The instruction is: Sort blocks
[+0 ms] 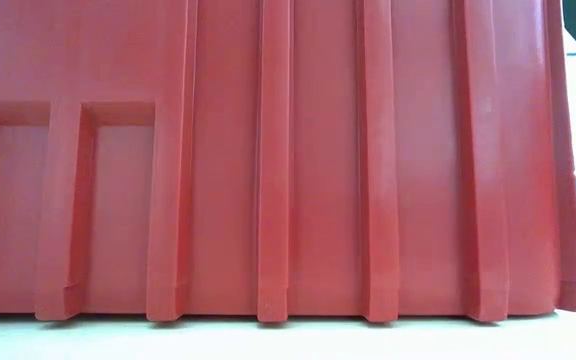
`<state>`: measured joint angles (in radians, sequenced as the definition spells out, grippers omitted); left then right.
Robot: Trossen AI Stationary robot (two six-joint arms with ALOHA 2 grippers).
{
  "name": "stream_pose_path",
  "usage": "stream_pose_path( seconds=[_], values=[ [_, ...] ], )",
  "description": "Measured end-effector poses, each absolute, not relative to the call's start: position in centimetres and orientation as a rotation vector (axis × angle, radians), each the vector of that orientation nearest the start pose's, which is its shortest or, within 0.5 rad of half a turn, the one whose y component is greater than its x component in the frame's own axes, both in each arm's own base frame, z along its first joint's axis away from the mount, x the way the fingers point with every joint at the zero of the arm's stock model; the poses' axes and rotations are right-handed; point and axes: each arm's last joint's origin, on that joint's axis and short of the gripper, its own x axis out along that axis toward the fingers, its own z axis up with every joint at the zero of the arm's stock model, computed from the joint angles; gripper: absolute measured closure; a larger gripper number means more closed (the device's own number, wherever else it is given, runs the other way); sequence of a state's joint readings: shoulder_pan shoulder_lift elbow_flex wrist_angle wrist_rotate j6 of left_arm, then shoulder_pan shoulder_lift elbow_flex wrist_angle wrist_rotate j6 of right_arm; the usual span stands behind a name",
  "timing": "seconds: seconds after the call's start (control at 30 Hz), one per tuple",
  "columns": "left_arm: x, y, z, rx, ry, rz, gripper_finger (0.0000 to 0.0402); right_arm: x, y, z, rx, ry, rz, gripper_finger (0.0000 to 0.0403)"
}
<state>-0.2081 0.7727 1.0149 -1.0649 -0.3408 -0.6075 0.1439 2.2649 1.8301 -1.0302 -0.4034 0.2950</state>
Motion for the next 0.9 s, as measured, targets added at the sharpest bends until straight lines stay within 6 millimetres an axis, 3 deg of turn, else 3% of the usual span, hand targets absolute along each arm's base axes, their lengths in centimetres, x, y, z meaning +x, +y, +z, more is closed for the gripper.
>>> stream_pose_path(
  seconds=[0.27, 0.43, 0.9],
  values=[
    [11.9, -1.5, 33.5, -0.351, 0.722, 0.358, 0.0377, 43.8, 6.0, 17.0, 0.429, 1.529, 0.137, 0.0125],
    [11.9, -1.5, 33.4, -0.345, 0.731, 0.359, 0.0377, 43.7, 5.0, 18.9, 0.429, 1.468, 0.092, 0.0120],
    [12.0, -1.5, 33.3, -0.333, 0.745, 0.361, 0.0377, 43.6, 4.2, 19.0, 0.382, 1.469, 0.116, 0.0125]
  ],
)
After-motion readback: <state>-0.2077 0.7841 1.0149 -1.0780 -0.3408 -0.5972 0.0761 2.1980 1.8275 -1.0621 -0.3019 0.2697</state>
